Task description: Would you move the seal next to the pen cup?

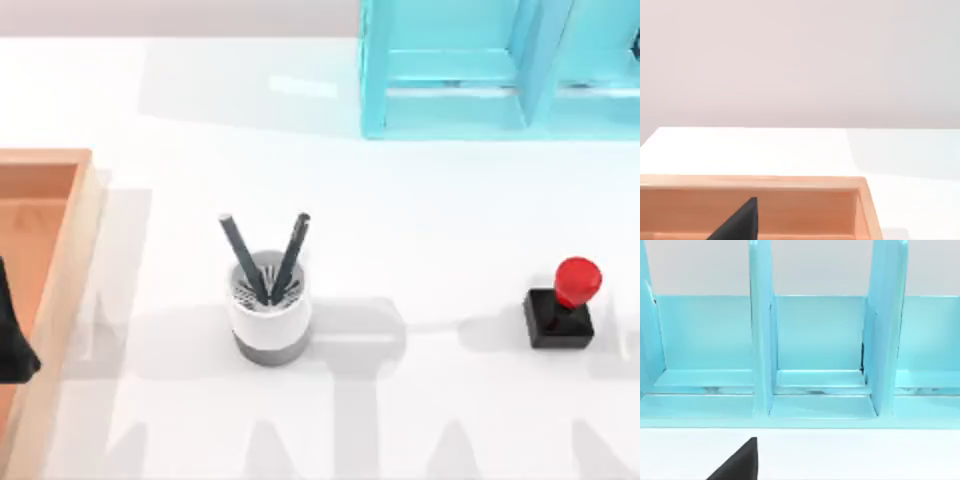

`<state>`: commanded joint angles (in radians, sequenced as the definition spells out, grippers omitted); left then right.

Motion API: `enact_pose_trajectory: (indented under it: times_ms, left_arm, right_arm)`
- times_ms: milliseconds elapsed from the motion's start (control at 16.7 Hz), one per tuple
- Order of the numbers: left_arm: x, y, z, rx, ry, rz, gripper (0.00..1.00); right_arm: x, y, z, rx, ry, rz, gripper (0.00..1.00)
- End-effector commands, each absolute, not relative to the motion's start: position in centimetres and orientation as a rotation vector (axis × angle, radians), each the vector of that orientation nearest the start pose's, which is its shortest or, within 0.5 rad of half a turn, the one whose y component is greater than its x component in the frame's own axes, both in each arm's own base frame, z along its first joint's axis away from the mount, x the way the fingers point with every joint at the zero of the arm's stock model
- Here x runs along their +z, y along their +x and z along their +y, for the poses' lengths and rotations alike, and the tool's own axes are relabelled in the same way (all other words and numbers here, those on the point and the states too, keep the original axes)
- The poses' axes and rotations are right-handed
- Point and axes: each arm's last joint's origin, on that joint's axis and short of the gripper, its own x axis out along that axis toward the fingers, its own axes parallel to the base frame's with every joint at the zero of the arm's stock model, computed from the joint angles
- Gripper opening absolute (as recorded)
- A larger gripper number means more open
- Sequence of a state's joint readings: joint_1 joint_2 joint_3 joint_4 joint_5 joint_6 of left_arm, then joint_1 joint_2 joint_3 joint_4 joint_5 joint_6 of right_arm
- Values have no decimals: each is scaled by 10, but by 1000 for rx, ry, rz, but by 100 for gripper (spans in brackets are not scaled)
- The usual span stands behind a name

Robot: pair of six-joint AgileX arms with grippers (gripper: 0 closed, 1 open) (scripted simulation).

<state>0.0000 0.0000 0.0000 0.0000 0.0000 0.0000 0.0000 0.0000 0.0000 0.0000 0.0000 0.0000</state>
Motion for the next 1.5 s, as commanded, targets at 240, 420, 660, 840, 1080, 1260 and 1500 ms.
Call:
enact_pose_trajectory:
  times_ms: [240, 420, 660, 840, 1080, 1260, 1500]
  left_arm:
    - [160, 106, -1, 0, 0, 0, 100]
    - [160, 106, -1, 0, 0, 0, 100]
    - [160, 106, -1, 0, 0, 0, 100]
    - [160, 106, -1, 0, 0, 0, 100]
    - [160, 106, -1, 0, 0, 0, 100]
    - [160, 106, -1, 0, 0, 0, 100]
    - [160, 106, -1, 0, 0, 0, 100]
  right_arm:
    - [165, 106, -1, 5, 7, 30, 100]
    - [188, 108, 3, 29, 32, 141, 100]
    - [234, 128, 12, 73, 72, 413, 100]
    - [260, 166, 24, 89, 90, 706, 100]
    - [267, 229, 50, 74, 81, 1109, 100]
    - [262, 269, 71, 46, 58, 1333, 100]
    - [255, 307, 96, 10, 25, 1507, 100]
